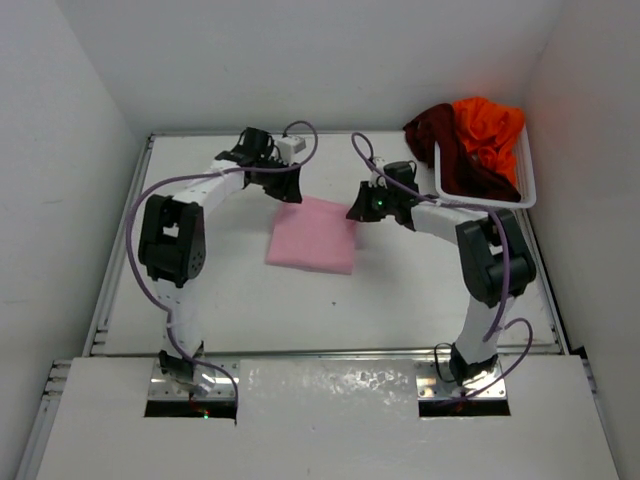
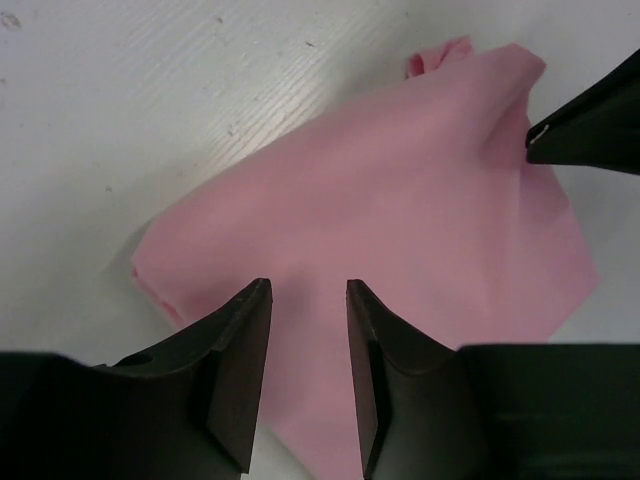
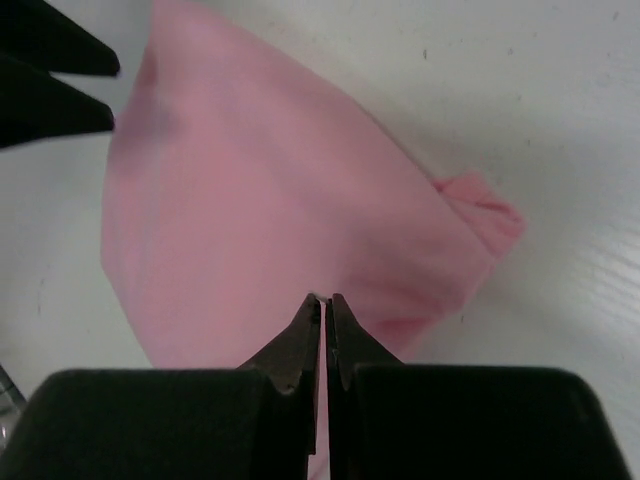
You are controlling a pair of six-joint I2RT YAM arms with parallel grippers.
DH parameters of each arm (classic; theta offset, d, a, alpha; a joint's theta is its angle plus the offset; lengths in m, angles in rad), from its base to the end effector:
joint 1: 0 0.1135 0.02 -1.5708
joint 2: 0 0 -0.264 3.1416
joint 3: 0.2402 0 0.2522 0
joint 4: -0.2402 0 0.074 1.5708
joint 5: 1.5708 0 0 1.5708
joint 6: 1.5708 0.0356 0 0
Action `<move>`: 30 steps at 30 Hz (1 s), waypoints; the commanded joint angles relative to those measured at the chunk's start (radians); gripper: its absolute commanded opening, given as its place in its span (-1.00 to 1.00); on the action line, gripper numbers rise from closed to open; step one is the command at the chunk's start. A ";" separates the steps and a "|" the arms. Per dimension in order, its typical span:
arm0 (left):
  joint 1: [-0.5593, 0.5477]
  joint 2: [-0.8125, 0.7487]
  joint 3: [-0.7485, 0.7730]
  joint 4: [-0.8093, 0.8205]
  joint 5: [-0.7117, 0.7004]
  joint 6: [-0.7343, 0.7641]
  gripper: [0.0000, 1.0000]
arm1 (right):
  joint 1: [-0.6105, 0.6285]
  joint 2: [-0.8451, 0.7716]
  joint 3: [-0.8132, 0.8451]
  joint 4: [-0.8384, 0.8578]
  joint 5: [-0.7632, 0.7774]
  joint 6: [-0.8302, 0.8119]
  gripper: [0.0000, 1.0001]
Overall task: Fold and stack the t-shirts
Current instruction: Put the neatly folded tshirt into the corner of the board with the left arm
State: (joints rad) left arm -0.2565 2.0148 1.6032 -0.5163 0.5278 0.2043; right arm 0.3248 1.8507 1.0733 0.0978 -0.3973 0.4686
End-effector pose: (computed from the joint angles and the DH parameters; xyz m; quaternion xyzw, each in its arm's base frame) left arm 0.4256 -0.1302 0.2250 0.2894 0.8729 -0.2554 0.2984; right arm 0.3678 0.1384 0.1710 -0.0213 0.8884 0.3275 0.3209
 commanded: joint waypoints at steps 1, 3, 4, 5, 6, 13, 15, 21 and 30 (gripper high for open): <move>0.005 0.076 0.047 0.068 -0.009 -0.026 -0.33 | 0.002 0.099 0.082 0.094 -0.002 0.067 -1.00; 0.006 0.104 0.050 0.116 -0.064 -0.045 -0.32 | 0.002 0.146 0.151 0.085 0.009 0.065 -1.00; 0.008 0.117 0.050 0.131 -0.078 -0.049 -0.31 | 0.002 0.194 0.202 0.060 0.014 0.065 -1.00; 0.011 0.127 0.055 0.148 -0.100 -0.054 -0.31 | 0.002 0.220 0.232 0.042 0.032 0.065 -1.00; 0.014 0.136 0.064 0.151 -0.129 -0.066 -0.31 | 0.002 0.246 0.256 0.027 0.041 0.062 -1.00; 0.036 0.203 0.063 0.190 -0.184 -0.115 -0.27 | -0.013 0.406 0.430 -0.081 0.178 0.054 -1.00; 0.039 0.216 0.063 0.191 -0.210 -0.121 -0.27 | -0.029 0.407 0.430 -0.058 0.221 0.082 -1.00; 0.065 0.231 0.060 0.197 -0.259 -0.138 -0.28 | -0.061 0.461 0.595 -0.179 0.325 0.062 -0.78; 0.082 0.136 0.034 0.188 -0.190 -0.186 -0.13 | -0.082 0.215 0.427 -0.225 0.179 -0.021 -0.14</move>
State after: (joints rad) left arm -0.1875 2.2227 1.6417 -0.3256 0.3191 0.0460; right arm 0.2302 2.2581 1.6547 -0.1337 -0.1200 0.4763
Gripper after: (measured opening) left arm 0.408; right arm 0.419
